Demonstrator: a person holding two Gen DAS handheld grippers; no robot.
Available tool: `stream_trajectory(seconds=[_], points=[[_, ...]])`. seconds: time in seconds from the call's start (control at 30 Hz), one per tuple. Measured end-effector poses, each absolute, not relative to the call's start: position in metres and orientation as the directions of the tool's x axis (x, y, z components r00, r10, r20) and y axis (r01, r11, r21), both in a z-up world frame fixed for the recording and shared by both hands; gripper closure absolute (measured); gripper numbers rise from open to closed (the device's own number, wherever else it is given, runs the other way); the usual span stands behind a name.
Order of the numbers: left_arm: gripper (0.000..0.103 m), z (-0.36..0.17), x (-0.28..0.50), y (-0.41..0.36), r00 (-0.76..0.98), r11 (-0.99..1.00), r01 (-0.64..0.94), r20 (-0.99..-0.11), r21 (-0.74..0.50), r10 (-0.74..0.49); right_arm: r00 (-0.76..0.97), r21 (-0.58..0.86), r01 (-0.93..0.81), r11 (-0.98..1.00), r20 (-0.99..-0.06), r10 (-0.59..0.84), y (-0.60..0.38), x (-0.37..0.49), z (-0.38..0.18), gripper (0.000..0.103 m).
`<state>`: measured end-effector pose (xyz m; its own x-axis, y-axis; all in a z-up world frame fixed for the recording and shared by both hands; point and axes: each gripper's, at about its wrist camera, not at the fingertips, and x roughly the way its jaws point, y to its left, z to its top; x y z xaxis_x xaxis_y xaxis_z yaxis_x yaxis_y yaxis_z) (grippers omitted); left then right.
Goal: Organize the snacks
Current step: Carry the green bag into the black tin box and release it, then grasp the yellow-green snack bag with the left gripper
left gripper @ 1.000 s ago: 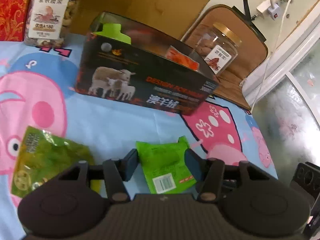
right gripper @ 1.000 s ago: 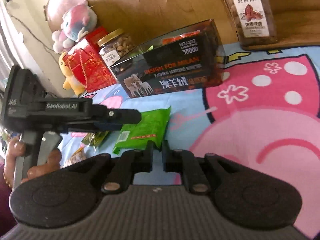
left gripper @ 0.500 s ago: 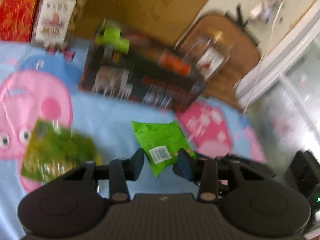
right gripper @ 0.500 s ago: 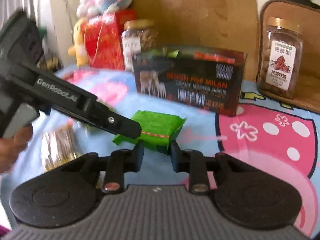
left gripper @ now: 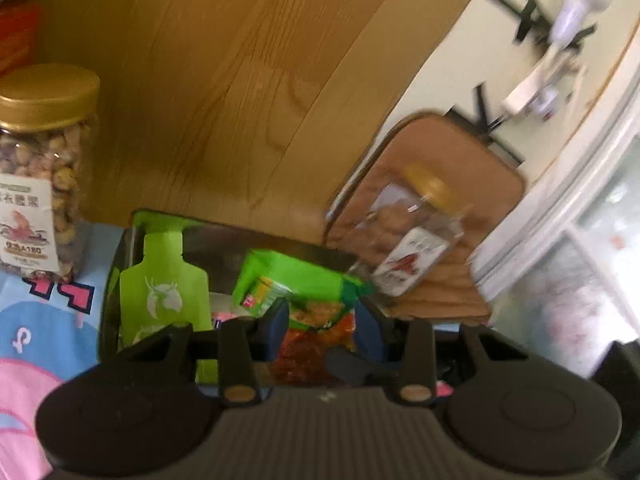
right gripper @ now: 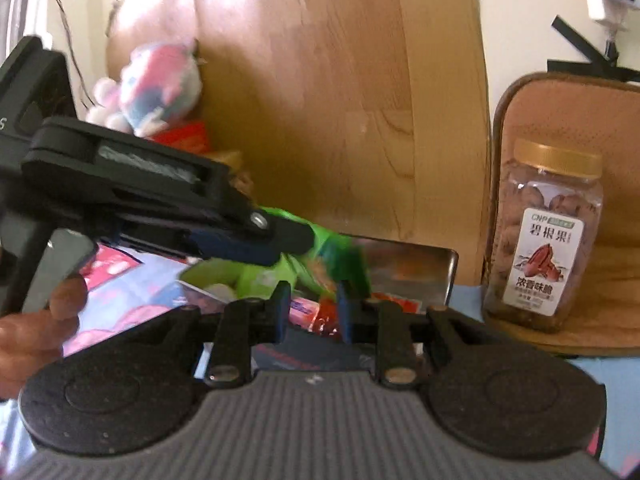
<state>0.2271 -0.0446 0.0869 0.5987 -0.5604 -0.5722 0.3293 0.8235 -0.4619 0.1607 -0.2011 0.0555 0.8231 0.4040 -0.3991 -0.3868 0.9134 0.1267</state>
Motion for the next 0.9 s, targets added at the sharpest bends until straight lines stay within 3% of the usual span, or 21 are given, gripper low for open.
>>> stream_trajectory(seconds=[0.1, 0.3, 0.4, 0.6, 0.7, 0.8, 0.9], points=[[0.062, 0.081, 0.227, -0.046, 0.61, 0.854, 0.314, -0.601, -0.415, -0.516, 0.836, 0.094, -0.362, 0.927, -0.408, 0.368, -0.197, 0.163, 0.053, 0.073], [0.062, 0.111, 0.183, -0.007, 0.636, 0.8, 0.368, -0.5, -0.473, -0.588, 0.844, 0.163, -0.366, 0.916, -0.355, 0.401, -0.212, 0.128, 0.059, 0.072], [0.054, 0.117, 0.149, 0.038, 0.669, 0.785, 0.367, -0.445, -0.5, -0.596, 0.794, 0.263, -0.433, 0.862, -0.343, 0.503, -0.216, 0.108, 0.058, 0.072], [0.054, 0.067, 0.108, 0.116, 0.686, 0.854, 0.163, -0.565, -0.494, -0.458, 0.552, 0.503, -0.486, 0.714, -0.456, 0.698, -0.191, 0.107, 0.019, 0.068], [0.053, 0.036, 0.104, 0.14, 0.636, 0.81, 0.094, -0.591, -0.579, -0.496, 0.466, 0.591, -0.44, 0.676, -0.494, 0.734, -0.175, 0.113, -0.001, 0.067], [0.039, 0.011, 0.102, 0.142, 0.565, 0.747, 0.094, -0.583, -0.658, -0.584, 0.422, 0.657, -0.371, 0.656, -0.51, 0.749, -0.164, 0.119, -0.014, 0.067], [0.02, 0.001, 0.096, 0.135, 0.589, 0.712, 0.142, -0.519, -0.688, -0.619, 0.409, 0.695, -0.343, 0.632, -0.495, 0.766, -0.151, 0.121, -0.02, 0.075]])
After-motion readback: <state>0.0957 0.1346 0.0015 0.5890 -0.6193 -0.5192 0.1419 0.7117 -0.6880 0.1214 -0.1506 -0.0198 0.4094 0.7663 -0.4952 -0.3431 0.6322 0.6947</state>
